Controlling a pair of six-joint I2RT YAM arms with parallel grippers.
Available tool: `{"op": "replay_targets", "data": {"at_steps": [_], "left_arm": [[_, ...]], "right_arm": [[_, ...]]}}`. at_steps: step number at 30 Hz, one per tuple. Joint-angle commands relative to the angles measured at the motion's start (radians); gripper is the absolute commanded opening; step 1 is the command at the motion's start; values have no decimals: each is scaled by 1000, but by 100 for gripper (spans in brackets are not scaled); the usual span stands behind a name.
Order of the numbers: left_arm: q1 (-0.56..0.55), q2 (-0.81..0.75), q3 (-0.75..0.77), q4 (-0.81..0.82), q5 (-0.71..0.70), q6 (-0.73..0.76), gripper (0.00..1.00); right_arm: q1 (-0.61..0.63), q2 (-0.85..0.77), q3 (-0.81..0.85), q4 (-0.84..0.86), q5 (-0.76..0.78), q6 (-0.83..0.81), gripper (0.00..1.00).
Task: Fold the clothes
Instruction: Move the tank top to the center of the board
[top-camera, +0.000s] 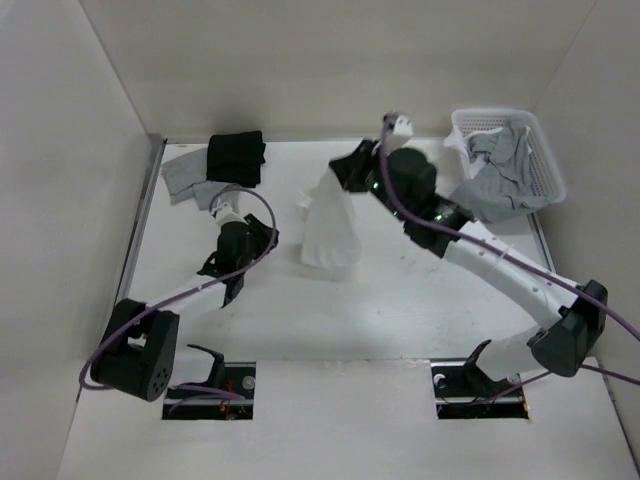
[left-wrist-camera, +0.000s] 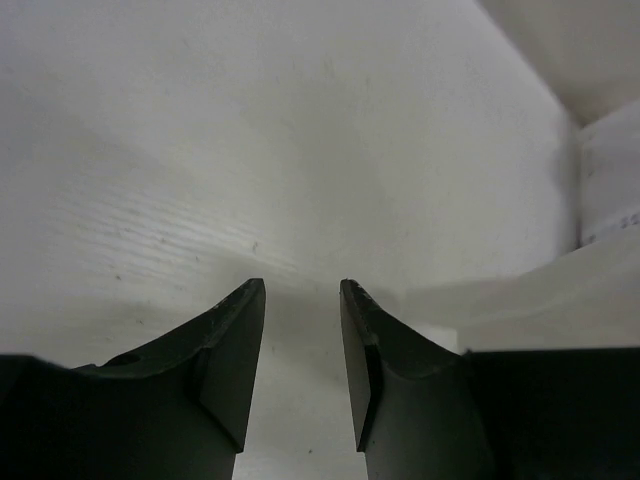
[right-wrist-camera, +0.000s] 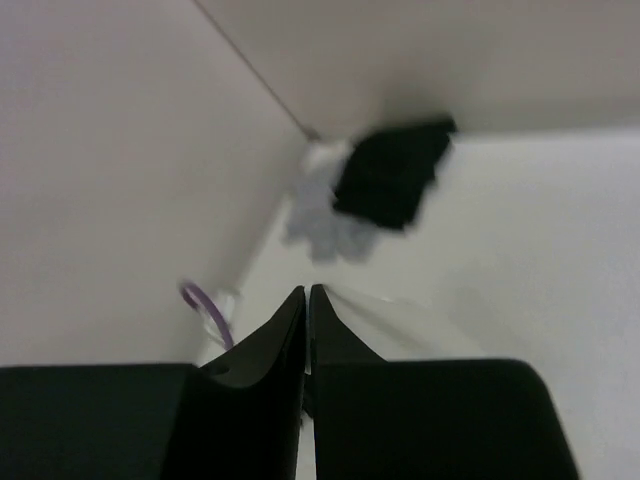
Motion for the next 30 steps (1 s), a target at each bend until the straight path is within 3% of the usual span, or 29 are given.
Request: {"op": "replay_targets", "data": {"at_steps": [1,3,6,8,9,13,16,17,20,23,30], "left_arm": [[111,-140,-36,30,64,-117,35],[141,-191,-42,9,70,-125,35],[177,-277,-56,-40,45,-125,35],[194,-318,-67,-59,22,-119,35],[198,-343,-71,-75,2,-109,35],[157,-317,-67,-85,-28,-72,35],[47,-193,-44,-71,-45,-29,32],[-42,-90,-4,-62,-57,0,30],[-171,49,91,-51,-94,66,29],[-268,123,194,-60,-116,151,29],[-369,279,370,-147,-168,315,32]], "right_arm": [[-39,10,226,115,-215,40,7],[-47,-14,266,149,-238,74,6],[-48,-130,107,271,-243,114,7],[-57,-233,-97,337,-235,149,7],[-74,-312,-278,359,-226,180,7],[-106,-511,-766,394,-183,253,7],[-105,-630,-982,352,-209,273,6],[-105,-705,-1063,298,-196,310,6],[-111,-807,-1157,157,-172,387,4],[-130,-791,-1167,68,-168,402,4],[-149,-666,-1161,138,-162,369,5]]}}
